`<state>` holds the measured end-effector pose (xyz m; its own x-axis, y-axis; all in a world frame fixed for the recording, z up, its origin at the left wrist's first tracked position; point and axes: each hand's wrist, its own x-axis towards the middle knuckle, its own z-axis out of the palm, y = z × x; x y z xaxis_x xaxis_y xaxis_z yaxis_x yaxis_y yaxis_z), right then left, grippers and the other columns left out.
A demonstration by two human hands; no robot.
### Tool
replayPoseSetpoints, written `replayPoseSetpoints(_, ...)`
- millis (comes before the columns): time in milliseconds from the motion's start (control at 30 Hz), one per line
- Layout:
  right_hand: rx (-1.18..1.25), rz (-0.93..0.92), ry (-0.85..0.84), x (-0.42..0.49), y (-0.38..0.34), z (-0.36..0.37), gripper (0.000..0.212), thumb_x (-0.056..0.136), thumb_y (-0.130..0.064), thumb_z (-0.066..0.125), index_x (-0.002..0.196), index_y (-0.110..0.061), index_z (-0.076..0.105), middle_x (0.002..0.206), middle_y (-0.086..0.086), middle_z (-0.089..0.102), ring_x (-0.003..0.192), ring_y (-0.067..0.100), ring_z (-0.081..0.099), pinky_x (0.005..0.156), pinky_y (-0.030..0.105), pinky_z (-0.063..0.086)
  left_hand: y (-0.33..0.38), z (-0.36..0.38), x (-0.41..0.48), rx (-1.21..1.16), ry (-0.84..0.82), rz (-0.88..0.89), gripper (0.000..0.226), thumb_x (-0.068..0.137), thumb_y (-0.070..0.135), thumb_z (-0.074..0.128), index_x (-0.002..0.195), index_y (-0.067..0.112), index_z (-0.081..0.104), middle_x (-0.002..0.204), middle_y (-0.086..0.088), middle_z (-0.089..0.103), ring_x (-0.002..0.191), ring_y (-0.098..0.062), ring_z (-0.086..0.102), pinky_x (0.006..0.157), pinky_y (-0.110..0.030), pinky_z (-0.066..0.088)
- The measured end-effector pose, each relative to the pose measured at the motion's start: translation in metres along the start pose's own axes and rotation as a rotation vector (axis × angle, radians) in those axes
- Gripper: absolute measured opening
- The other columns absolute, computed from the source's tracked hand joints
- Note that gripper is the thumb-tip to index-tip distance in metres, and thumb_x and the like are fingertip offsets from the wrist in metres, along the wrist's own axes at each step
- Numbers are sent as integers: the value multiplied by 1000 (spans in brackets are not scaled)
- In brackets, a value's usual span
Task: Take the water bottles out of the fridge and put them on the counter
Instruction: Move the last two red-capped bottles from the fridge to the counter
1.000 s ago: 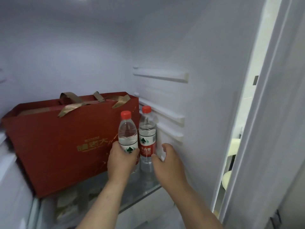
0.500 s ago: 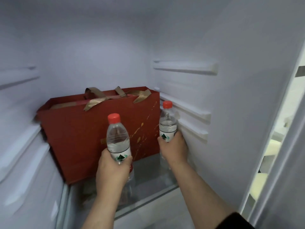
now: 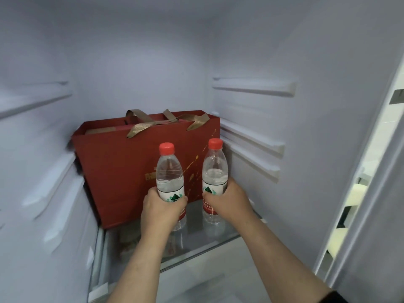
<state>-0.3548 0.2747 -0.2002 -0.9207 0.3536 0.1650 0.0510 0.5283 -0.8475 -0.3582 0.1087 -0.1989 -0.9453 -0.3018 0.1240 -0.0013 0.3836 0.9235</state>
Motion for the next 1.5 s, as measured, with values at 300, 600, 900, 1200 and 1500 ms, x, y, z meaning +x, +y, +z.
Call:
replayPoseSetpoints(300, -64, -65, 65, -71, -15, -26, 31, 65, -48, 71, 91, -41, 55, 91, -17, 68, 86, 8, 65, 76, 31, 55, -4, -12, -26, 68, -87, 130, 49, 53, 52, 74, 96, 34, 61, 90, 11, 67, 79, -11, 65, 70, -39, 58)
replayPoseSetpoints(600, -112, -63, 139, -139, -20, -75, 34, 65, -48, 73, 94, -37, 58, 91, -15, 70, 84, 3, 65, 75, 34, 58, 7, -38, -82, -2, -242, 216, 33, 60, 39, 82, 87, 36, 62, 81, 19, 67, 78, -8, 65, 72, -40, 58)
replayPoseSetpoints(900, -85, -3, 110, -254, -2, -123, 40, 60, -54, 71, 94, -36, 60, 85, -19, 69, 79, -3, 64, 72, 29, 57, 29, -85, -189, -90, -377, 241, 32, 61, 27, 88, 82, 34, 65, 81, 15, 72, 80, -5, 67, 68, -30, 53)
replayPoseSetpoints(1200, -136, 20, 228, -359, 19, -226, 28, 63, -51, 72, 84, -37, 60, 81, -23, 67, 77, -8, 61, 65, 19, 50, 53, -77, -305, -111, -580, 286, 48, 40, 46, 80, 86, 36, 71, 80, 20, 75, 80, -6, 70, 69, -34, 55)
replayPoseSetpoints(1500, -242, 144, 494, -458, 64, -351, 38, 61, -55, 69, 91, -35, 59, 83, -19, 67, 80, -2, 62, 69, 28, 54, 103, -6, -430, -140, -886, 438, 40, 46, 46, 84, 83, 48, 69, 82, 27, 73, 81, -3, 69, 68, -31, 52)
